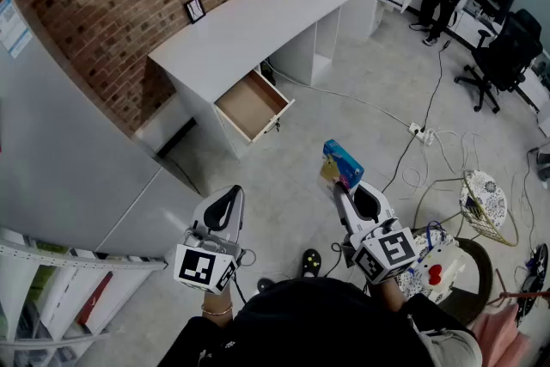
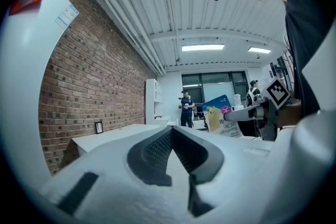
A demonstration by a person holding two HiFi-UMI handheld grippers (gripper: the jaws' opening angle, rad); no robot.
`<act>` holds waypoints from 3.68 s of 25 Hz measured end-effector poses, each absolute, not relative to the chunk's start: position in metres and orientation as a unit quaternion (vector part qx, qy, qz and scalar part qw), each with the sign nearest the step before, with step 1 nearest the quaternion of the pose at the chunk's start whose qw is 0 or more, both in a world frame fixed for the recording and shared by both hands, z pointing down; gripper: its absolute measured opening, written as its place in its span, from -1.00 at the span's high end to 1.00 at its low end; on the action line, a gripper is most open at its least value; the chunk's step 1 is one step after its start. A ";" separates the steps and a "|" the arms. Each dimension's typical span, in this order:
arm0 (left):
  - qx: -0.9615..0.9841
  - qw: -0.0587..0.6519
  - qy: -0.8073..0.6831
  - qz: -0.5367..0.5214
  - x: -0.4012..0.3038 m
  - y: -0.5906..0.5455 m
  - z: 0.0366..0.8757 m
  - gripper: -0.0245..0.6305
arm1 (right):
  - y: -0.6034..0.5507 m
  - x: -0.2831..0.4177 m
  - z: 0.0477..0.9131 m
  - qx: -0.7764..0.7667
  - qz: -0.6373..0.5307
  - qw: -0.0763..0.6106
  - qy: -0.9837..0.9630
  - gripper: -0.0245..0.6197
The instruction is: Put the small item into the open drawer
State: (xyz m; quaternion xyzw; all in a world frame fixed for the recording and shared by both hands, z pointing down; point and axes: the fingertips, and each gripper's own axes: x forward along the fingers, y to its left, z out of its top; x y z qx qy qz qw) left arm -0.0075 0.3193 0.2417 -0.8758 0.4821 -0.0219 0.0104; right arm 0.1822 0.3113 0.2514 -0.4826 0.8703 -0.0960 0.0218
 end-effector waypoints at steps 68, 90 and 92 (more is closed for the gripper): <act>-0.905 -0.002 0.425 -0.011 0.116 0.142 0.258 0.93 | 0.183 0.336 0.284 -0.546 -0.135 0.045 0.826 0.62; -0.894 0.000 0.448 -0.017 0.048 0.008 0.262 0.93 | 0.038 0.259 0.276 -0.498 -0.133 0.018 0.857 0.62; -0.893 0.002 0.449 -0.014 0.044 -0.001 0.260 0.93 | 0.029 0.255 0.275 -0.497 -0.131 0.016 0.858 0.62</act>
